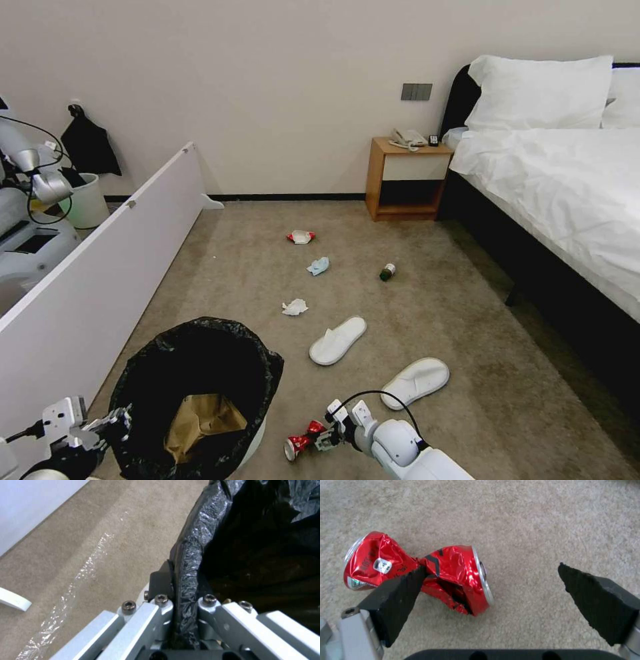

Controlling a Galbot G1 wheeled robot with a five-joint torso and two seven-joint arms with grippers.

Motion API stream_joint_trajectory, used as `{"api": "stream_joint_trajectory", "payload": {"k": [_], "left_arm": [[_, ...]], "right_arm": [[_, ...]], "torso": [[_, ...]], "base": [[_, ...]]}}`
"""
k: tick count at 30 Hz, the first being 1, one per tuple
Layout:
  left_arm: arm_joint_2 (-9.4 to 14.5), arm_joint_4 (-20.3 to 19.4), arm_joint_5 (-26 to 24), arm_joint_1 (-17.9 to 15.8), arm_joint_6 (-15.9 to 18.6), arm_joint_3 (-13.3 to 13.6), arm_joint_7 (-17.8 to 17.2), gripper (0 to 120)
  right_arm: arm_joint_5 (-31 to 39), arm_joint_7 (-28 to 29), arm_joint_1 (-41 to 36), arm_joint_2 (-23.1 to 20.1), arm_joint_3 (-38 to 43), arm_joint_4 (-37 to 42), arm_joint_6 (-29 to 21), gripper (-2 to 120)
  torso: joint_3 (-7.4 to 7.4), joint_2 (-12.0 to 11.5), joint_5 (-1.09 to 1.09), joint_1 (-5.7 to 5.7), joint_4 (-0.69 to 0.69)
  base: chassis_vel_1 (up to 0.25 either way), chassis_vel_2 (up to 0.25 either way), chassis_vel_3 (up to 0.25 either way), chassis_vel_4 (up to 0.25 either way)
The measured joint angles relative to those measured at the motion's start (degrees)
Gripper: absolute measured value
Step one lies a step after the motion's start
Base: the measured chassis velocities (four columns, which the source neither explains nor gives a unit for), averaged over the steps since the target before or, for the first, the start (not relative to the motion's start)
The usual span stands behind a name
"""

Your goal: Pick up the trash bin, then pick up the garbage from the floor and place it into the trash bin.

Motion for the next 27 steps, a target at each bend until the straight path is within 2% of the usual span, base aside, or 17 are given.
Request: {"api": "stream_joint_trajectory", "payload": {"k": [13,15,16,18,19,22,26,27], "left_arm": [[0.1,0.0,0.0,-0.1,0.0,-0.1,0.0,3],[0.1,0.0,0.0,-0.1,0.0,-0.1,0.0,3],[0.1,0.0,0.0,-0.1,0.0,-0.1,0.0,3],[0.1,0.0,0.0,-0.1,0.0,-0.1,0.0,3],[0.1,0.0,0.0,-0.1,0.0,-0.1,0.0,3],[0.1,0.0,0.0,-0.1,0.0,-0.1,0.0,3],[0.1,0.0,0.0,-0.1,0.0,-0.1,0.0,3],[0.1,0.0,0.0,-0.2,0.0,0.0,0.0,3]], "right_arm": [[-0.5,-0.7,1.3,1.1,-0.5,-2.2,0.6,100],[-0.5,-1.1,1.9,1.7,-0.5,-3.3,0.8,92],[-0.5,-1.1,1.9,1.7,-0.5,-3.3,0.8,92],[-0.4,-1.6,2.2,2.0,-0.5,-3.9,1.0,81],[-0.4,-1.6,2.2,2.0,-0.5,-3.9,1.0,81],[-0.4,-2.2,2.2,2.3,-0.6,-4.5,1.2,66],[-0.3,-2.3,2.1,2.4,-0.6,-4.6,1.3,57],[-0.1,-2.3,2.0,2.4,-0.6,-4.6,1.3,50]], "torso": [[0.00,0.0,0.00,0.00,0.00],[0.00,0.0,0.01,0.00,0.00],[0.00,0.0,0.01,0.00,0.00],[0.00,0.0,0.00,0.00,0.01],[0.00,0.0,0.00,0.00,0.01],[-0.01,0.0,0.02,0.00,0.01],[-0.01,0.0,0.02,0.00,0.02],[-0.01,0.0,0.02,0.00,0.01]], "base": [[0.000,0.000,0.000,0.000],[0.000,0.000,0.000,0.000],[0.000,0.000,0.000,0.000],[0.000,0.000,0.000,0.000],[0.000,0.000,0.000,0.000],[0.000,0.000,0.000,0.000],[0.000,0.000,0.000,0.000],[0.000,0.000,0.000,0.000]]}}
